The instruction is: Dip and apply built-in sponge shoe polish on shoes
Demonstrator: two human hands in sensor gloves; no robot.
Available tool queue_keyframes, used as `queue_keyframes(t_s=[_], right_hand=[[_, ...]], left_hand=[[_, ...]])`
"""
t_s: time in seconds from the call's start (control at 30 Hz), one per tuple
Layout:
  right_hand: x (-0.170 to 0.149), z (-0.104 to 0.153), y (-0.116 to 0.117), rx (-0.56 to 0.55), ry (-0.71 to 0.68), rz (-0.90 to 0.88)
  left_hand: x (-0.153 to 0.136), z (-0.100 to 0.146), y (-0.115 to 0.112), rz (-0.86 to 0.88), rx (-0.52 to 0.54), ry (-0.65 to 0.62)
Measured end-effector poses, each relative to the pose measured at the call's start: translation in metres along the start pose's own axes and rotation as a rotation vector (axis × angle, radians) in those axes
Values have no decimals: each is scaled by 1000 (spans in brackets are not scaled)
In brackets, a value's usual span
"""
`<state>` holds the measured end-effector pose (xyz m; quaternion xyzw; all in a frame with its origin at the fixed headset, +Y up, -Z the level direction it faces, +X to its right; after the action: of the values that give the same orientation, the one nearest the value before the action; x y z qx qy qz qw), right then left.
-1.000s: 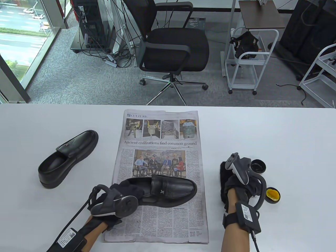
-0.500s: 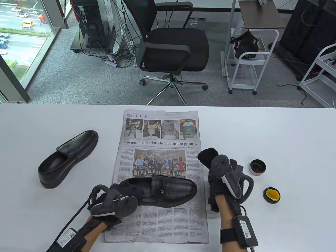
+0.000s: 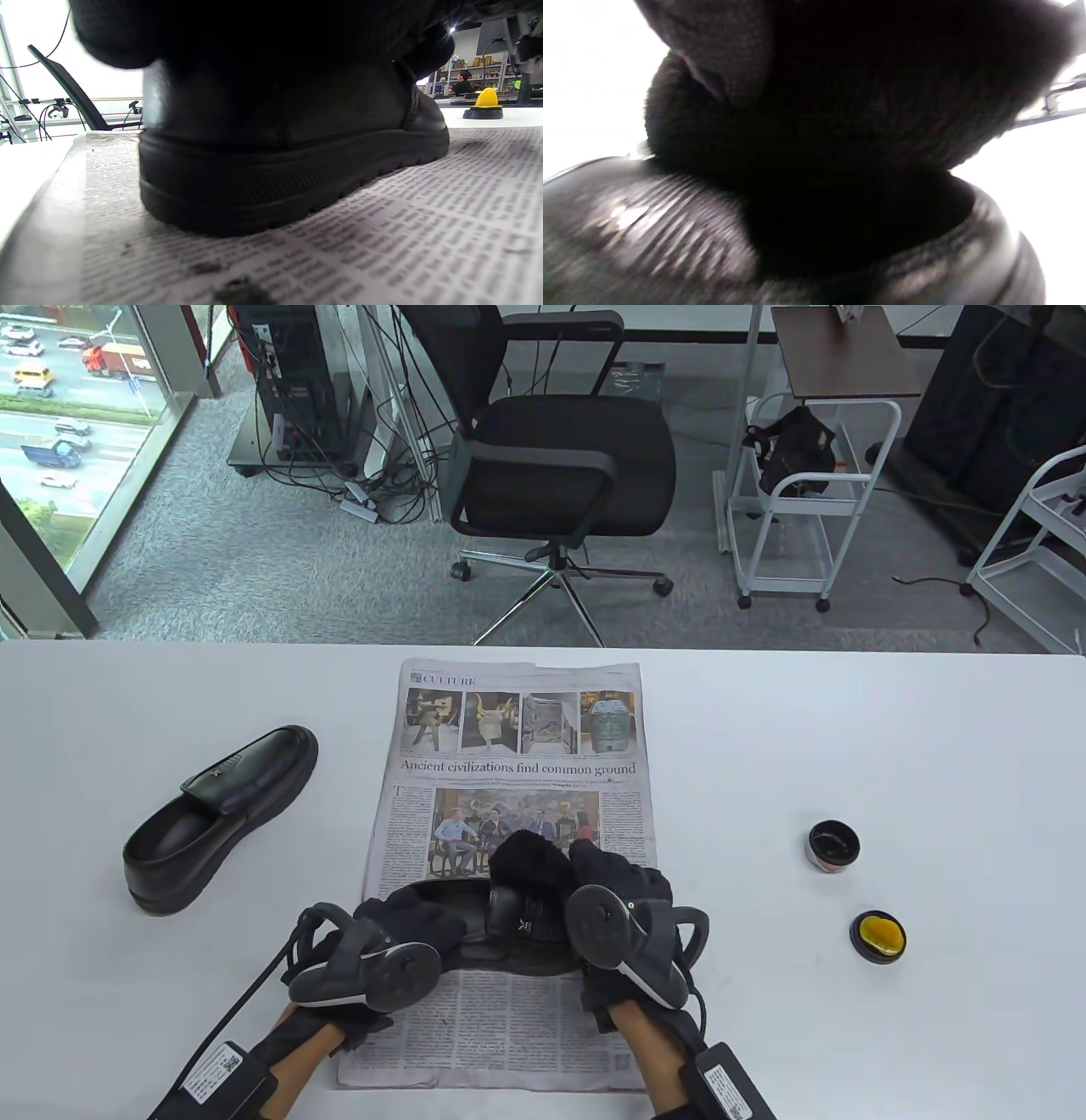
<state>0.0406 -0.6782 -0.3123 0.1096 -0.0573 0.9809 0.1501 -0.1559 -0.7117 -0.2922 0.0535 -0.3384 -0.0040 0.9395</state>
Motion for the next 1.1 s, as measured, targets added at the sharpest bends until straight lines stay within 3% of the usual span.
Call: queue_keyframes(t_s=[0.1,0.23,0.33,0.43,0.67,0.83,0.97,1.1], right_hand=[[11,3,11,61,-104,-122],[22,7,20,157,-161,-39],[28,11,18,91,-261,-5],[25,12,19,100,-287,22],[-4,7,17,167,-175,203],[-43,5,13,181,-15,180],[-59,9,-4,96,84,107],[-45,15,-22,-17,73,-38]], left_hand=[[0,1,0,-1,19,-16],[0,1,0,4,22,-18],[0,1,0,3,23,-19],[0,2,-1,4,22,-16],[0,2,-1,4,19,-8],[0,2,-1,4,18,-5],[0,2,-1,3,20,-2],[0,2,-2,3,25,0]])
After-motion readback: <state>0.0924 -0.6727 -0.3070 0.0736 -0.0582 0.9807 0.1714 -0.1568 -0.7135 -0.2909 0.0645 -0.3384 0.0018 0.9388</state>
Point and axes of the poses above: the tracker on the back of each hand, its own x axis roughly to the thumb side, its own z axis roughly from the fingertips to the wrist, y = z × x, the point moved 4 cm from there along -z, roughly from the wrist to the fingertips, and after that the axes turned 5 degrees about x, right-handed, at the moved point
